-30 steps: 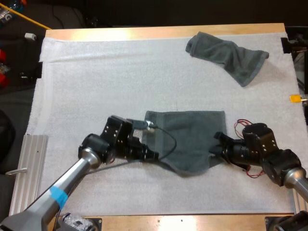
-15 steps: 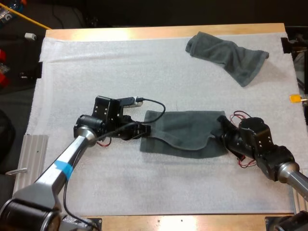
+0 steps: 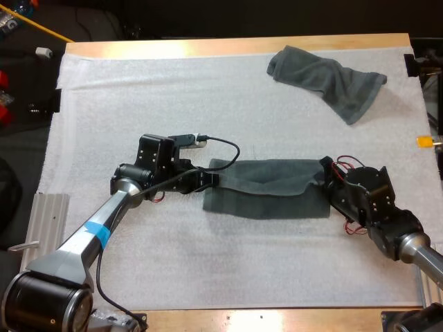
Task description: Pick towel from pile, fold and stack
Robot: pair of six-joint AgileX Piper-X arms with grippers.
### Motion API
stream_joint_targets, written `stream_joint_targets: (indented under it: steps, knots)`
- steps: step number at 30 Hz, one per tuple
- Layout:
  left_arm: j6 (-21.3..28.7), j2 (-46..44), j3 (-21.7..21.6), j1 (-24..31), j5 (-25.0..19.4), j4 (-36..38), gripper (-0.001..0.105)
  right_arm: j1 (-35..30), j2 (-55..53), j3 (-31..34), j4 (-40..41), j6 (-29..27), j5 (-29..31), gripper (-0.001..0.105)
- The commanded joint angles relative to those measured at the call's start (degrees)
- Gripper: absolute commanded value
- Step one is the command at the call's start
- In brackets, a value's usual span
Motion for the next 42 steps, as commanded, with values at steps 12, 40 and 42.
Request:
stream_joint_targets:
  steps: [12, 40, 42]
  knots:
    - [0.36, -0.15, -0.40, 0.05, -2.64, -2.12, 0.000, -0.17, 3.75, 0.06, -5.39, 0.18, 0.31, 0.000]
    - [3.20, -10.05, -0.75, 0.05, -0.58, 0.71, 0.060, -0.17, -0.82, -0.81, -12.15, -26.09, -6.33, 0.059]
    - [3.99, -12.92, -0.75, 0.05, -0.62, 2.59, 0.060, -0.17, -2.99, -1.60, -7.11, -28.81, -6.33, 0.059]
